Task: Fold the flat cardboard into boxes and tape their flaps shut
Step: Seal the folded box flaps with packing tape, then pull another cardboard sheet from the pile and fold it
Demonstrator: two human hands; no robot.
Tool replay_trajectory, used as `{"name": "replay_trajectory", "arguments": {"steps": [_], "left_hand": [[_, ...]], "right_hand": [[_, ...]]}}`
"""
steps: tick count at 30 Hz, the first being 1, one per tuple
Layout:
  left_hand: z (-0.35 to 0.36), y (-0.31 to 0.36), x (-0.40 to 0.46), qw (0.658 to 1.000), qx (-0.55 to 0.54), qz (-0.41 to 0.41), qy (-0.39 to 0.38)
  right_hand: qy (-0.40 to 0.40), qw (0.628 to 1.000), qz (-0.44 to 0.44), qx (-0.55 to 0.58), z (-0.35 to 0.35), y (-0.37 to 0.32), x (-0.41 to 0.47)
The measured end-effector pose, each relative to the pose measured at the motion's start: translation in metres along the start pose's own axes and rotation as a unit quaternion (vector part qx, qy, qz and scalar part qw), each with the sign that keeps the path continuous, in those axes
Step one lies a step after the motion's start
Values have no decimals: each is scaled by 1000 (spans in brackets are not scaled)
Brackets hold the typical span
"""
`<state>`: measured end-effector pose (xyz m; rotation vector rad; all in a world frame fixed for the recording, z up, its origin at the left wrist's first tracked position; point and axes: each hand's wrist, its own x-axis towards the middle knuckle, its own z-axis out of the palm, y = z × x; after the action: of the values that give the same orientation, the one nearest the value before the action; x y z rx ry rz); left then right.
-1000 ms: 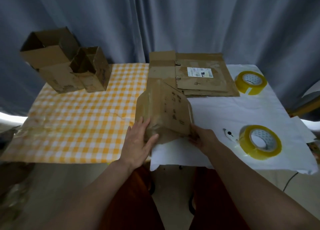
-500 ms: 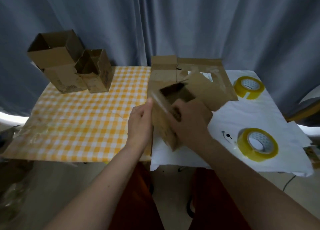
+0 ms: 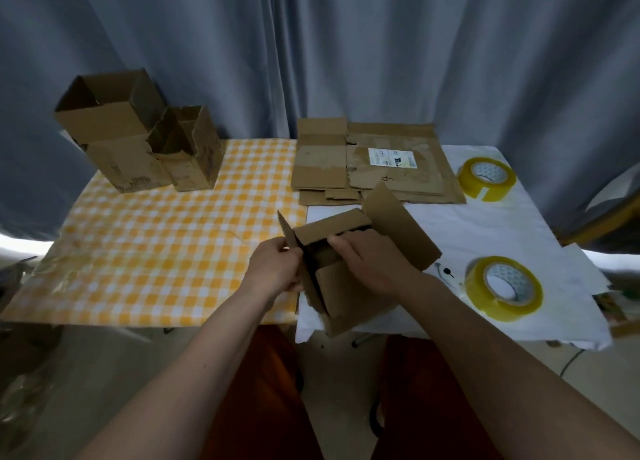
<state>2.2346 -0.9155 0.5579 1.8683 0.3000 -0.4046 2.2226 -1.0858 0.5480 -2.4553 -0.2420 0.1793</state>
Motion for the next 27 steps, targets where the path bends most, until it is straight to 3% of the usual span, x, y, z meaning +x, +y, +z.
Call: {"name": "replay_trajectory", "arguments": {"steps": [3,7,14,15,18,19,23,27], "left_hand": [[-2,-11,-16,1000,-16,3,-9],[9,-36,-43,999,3,9,-44],[14,-47,-42,993,44,85,68],[14,-48,-41,993,45,84,72],[13,-48,-42,992,43,82,84],[11,-47,-42,992,35,87,85],[-13,-36,-34,985,25,125,115],[-63,-19,-8,971,47,169,161]], "right_hand": [[-14,997,27,-71,-5,11,-6],[107,991,21,-84,-10,16,-28],[141,931,228,-250,-15,32,-57],[142,935,251,-208,-16,35,-59],[167,932,317,56,-15,44,-59],[182,927,313,96,-13,43,-58],[197,966,166,28,-2,24,-47],[151,975,102,128,3,-15,-12]]}}
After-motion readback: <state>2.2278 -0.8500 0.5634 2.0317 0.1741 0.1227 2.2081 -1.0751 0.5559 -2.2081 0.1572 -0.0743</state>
